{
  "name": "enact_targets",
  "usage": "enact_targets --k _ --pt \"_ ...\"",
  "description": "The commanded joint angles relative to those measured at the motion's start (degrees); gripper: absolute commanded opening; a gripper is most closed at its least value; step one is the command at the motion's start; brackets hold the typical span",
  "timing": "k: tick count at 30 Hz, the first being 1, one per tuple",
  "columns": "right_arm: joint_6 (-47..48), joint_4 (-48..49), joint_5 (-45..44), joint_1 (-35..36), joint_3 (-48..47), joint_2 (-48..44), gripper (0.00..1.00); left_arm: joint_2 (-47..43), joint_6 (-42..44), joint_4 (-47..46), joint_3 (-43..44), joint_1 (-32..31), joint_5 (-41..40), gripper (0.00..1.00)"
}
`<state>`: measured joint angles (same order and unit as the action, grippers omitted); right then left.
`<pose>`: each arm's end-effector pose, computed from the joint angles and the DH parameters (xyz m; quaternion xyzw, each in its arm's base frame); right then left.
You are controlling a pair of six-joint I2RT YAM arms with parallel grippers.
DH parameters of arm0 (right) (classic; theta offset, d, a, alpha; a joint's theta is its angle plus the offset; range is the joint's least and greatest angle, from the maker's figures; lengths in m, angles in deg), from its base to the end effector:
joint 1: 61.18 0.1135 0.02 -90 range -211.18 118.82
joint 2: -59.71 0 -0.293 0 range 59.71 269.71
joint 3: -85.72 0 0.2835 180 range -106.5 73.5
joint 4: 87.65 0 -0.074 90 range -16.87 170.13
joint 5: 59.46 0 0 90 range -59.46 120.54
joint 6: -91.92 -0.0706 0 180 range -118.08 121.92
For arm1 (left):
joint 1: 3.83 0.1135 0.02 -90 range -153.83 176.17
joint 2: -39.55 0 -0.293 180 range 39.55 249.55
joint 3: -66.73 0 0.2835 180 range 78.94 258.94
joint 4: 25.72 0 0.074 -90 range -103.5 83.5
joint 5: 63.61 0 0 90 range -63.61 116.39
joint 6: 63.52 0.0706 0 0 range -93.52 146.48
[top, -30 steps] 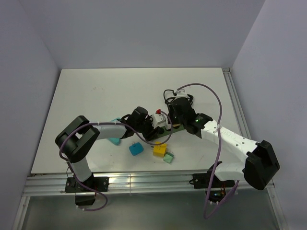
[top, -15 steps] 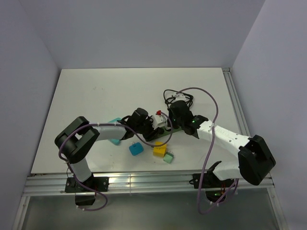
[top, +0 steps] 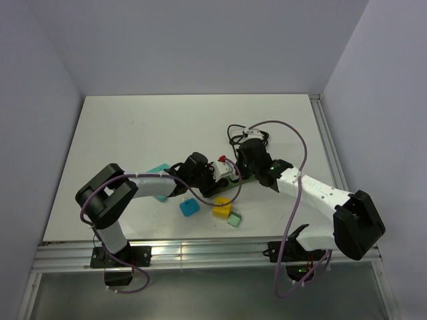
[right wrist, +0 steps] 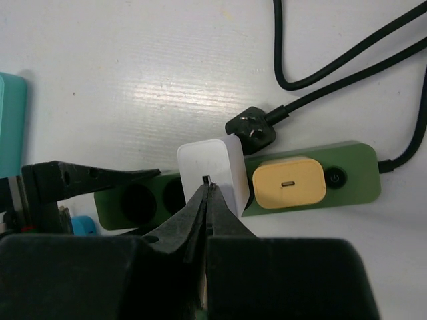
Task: Insert the plug
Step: Press the plug into the socket.
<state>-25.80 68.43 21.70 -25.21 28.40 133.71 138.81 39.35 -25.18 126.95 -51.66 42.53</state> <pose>0.2653 0.1792 0.2202 -0.0330 0.9058 0.1603 0.3909 0.2517 -0.3072 0.1338 0.5042 0.7428 -0.2478 0.3641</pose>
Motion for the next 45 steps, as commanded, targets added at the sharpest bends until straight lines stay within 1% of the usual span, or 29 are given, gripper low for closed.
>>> enact_targets --k 1,6,9,13,17,20,27,34,37,41,45 --pt "1.44 -3.14 -0.65 -0.63 -5.25 -3.94 0.0 -1.53 1.2 -1.59 -0.37 -0.07 -2.87 0.0" --pt "1.8 -5.52 -0.04 -0.63 -7.1 -8.42 0.0 -1.27 1.2 -1.41 -0.11 -0.07 -2.78 0.01" --pt "1.45 -4.91 0.84 -0.63 -5.79 -8.61 0.0 -1.35 1.2 -1.5 -0.2 -0.15 -2.52 0.0" --pt "-0.04 -2.19 1.28 -0.63 -1.14 -4.49 0.0 -1.79 1.2 -1.76 -0.46 -0.07 -3.04 0.0" --pt "-1.89 2.99 2.6 -0.63 5.1 -0.09 0.0 -2.58 1.29 -2.29 -1.07 -0.07 -3.84 0.0" --pt "-2.33 3.79 2.43 -0.63 6.16 1.24 0.0 -3.11 1.73 -2.82 -1.6 -0.5 -5.32 0.0" --pt "-1.28 1.34 0.5 -0.72 4.06 -1.57 0.0 -3.46 1.99 -3.26 -1.87 -1.47 -6.3 0.0" --pt "0.83 -4.55 -2.05 -0.72 -4.54 -6.05 0.0 -3.72 1.2 -3.08 -1.78 -1.38 -6.03 0.0" --pt "1.53 -7.01 -2.85 -1.07 -6.4 -7.99 0.0 -4.77 1.02 -3.87 -2.48 -1.21 -5.6 0.0" --pt "1.8 -7.02 -2.85 -3.18 -5.7 -10.18 0.0 -7.24 0.67 -5.1 -3.53 -0.86 -4.19 0.0" --pt "2.06 -6.23 -2.23 -5.63 -4.03 -10.8 0.0 -10.14 -0.29 -4.58 -2.75 -0.68 -4.28 0.0"
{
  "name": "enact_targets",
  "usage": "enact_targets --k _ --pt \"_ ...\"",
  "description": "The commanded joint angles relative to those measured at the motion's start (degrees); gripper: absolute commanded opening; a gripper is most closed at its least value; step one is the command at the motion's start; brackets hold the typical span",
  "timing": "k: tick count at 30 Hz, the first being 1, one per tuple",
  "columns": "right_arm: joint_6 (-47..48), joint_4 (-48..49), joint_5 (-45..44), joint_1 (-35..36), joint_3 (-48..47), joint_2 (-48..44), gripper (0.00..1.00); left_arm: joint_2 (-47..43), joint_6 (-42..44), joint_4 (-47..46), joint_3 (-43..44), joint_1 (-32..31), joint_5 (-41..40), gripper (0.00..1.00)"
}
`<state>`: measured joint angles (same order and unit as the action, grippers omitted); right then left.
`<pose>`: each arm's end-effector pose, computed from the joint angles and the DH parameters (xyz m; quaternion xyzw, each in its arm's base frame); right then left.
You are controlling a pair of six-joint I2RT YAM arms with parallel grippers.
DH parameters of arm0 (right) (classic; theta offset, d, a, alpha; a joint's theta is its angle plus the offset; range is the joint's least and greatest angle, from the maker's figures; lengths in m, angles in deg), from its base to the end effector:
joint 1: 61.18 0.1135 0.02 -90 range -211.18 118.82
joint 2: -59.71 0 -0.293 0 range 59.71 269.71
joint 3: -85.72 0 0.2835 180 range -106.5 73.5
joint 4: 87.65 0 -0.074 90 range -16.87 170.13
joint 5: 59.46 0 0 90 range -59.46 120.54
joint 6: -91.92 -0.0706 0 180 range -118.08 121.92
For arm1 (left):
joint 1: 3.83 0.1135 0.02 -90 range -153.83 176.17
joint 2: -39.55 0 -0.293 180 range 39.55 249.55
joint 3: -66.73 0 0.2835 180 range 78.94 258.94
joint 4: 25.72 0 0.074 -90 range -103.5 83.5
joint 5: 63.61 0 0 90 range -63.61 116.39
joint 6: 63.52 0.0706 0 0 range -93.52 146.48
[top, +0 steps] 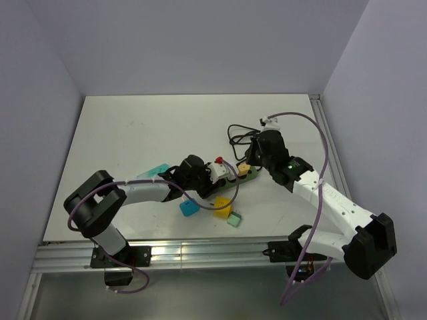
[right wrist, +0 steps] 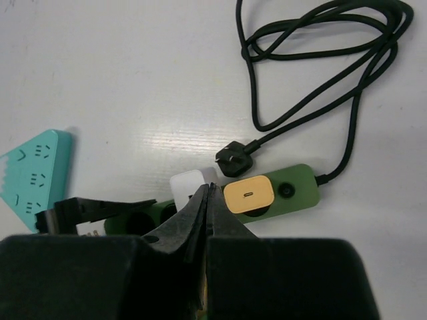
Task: Insert the plug
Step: Press the plug into the socket, then place the socket at the center of the board.
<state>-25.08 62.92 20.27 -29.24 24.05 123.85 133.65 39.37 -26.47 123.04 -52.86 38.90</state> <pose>0.2589 0.1466 0.2891 0.0059 0.8718 0.1698 0.4595 0.2370 -0.2962 0.1459 0.4994 0.7380 -0.2302 0.3911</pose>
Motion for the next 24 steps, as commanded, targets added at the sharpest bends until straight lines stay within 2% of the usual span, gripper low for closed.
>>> enact_targets --k 1,6,9,10,12,16,20,24 --pt "1.25 -0.54 -0.55 -2.06 0.49 -0.6 0.0 -6.03 -0.49 -2.94 1.52 0.61 -1.08 0.0" --pt "0.37 1.56 2.61 -5.39 2.07 3.71 0.0 -8.85 -2.16 -0.92 3.1 1.05 -3.11 0.0" --pt "-0.15 3.76 8.4 -9.61 0.6 6.43 0.11 -10.87 -2.78 -1.09 1.96 1.49 -2.76 0.0" --pt "-0.07 3.24 9.98 -11.97 -0.72 10.0 0.21 -11.48 -2.86 -1.09 1.87 1.57 -2.58 0.0" --pt "0.28 1.58 13.32 -13.57 -5.62 14.41 0.36 -11.14 -2.87 -0.22 2.04 1.58 -1.88 0.0" --pt "-1.29 0.07 15.0 -14.45 -9.87 24.08 0.55 -10.43 -2.86 0.58 1.52 1.49 -1.62 0.0" --pt "-4.71 0.95 16.42 -15.42 -12.07 29.19 0.7 -10.52 -2.43 -0.12 0.47 1.49 -1.0 0.0" --pt "-6.48 -0.02 15.71 -15.42 -15.23 34.11 0.74 -9.47 -2.08 -0.21 0.29 1.49 -0.92 0.0"
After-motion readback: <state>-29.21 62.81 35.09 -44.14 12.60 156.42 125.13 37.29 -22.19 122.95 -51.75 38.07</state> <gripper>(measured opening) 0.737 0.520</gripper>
